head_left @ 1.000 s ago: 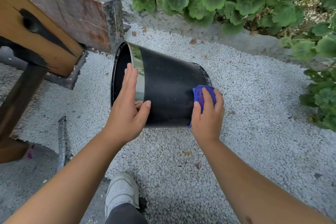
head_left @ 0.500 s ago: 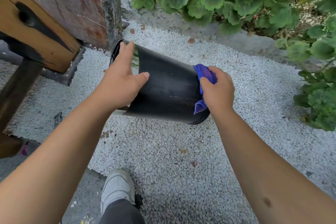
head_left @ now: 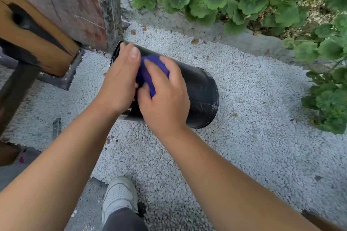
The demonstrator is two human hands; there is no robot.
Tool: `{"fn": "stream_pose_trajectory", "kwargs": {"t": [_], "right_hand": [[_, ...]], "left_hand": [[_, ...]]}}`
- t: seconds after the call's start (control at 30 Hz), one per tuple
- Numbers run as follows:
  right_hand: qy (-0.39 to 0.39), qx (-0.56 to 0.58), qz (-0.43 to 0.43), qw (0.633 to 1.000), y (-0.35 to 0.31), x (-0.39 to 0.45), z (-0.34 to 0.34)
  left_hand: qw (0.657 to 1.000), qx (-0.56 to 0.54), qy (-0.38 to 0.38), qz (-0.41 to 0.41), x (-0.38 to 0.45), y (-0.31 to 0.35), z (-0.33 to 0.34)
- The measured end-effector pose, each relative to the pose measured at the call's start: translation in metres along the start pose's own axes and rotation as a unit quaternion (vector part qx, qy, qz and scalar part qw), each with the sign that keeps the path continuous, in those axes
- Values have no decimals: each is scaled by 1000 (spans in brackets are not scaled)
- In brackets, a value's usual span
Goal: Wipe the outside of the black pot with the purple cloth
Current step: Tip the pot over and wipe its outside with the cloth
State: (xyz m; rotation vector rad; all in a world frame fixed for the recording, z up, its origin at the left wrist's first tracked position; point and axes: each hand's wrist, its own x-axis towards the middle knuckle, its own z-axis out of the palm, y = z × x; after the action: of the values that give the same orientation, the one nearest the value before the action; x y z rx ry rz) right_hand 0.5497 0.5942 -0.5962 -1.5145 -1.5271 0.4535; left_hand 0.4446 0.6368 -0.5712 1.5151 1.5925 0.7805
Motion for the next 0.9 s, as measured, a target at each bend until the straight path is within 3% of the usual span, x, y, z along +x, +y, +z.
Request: {"fn": "stream_pose_trajectory", "kwargs": {"t": [0.17,0.33,0.5,0.67,0.8,0.9], "right_hand": [[-9,-105,-47,993,53,-19,1],[-29,-166,-66,984,79,-18,-3],[-34,-184,18,982,112,-13,-23],[-51,-99,114,987,122,-5,-34],[57,94,283,953,129,16,-51],[134,185,339,913,133,20,-63]], "left_hand": [[997,11,36,-68,-1,-22,-18],[997,46,38,-44,4,-43,-32],[997,57,28,-46,4,-52,-36],[991,130,15,-21,9,-42,-28],[989,145,16,-15,12,-41,-28],[991,127,23,-30,14,-42,-31]]}}
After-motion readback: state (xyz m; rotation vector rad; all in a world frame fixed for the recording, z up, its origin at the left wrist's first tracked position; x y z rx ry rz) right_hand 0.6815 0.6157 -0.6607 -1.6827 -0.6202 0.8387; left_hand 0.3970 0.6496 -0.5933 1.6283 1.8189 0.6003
